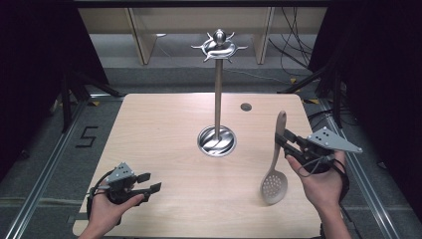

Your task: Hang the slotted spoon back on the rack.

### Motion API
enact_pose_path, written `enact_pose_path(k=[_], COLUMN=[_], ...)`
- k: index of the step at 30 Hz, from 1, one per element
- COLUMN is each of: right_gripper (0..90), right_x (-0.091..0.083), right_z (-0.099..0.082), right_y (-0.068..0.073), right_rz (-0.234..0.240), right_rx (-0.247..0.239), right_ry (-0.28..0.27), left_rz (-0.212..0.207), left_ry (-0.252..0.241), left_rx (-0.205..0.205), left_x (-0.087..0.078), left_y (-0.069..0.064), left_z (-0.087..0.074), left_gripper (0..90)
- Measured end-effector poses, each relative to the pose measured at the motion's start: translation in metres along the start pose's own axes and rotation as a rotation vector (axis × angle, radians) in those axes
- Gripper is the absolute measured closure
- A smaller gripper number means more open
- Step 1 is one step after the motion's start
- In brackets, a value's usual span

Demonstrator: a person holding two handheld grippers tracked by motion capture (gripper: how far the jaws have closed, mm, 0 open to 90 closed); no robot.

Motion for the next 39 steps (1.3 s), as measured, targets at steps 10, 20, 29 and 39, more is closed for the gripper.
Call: enact_pose_path(k=[10, 20, 29, 39], right_gripper=[69.8, 69.8, 69.8, 69.7], right_x=[0.003, 0.002, 0.000, 0.002], right_z=[0.015, 0.027, 0.032, 0.038], right_y=[0.001, 0.003, 0.004, 0.008], right_rz=[-0.012, -0.018, -0.033, -0.014], right_rx=[-0.027, -0.025, -0.050, -0.035], right_ry=[-0.055, -0.089, -0.100, -0.101], left_rz=[0.002, 0.014, 0.008, 0.022], left_ry=[-0.002, 0.007, -0.003, -0.001], left_rx=[-0.001, -0.009, -0.007, -0.009], left_x=[0.000, -0.001, -0.002, -0.003], left_y=[0.000, 0.001, 0.003, 0.003], left_z=[0.000, -0.001, 0.000, 0.000], left_gripper=[39.9, 39.9, 40.0, 40.0])
Point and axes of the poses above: each handheld gripper's, and its own axes: x roughly forward along the jaws, z roughly out of its top, y roughly to its left, the point moved 4 cm from there along x, roughly forward along the jaws, and after that the axes turned 12 degrees about y, right-handed, at the moved point
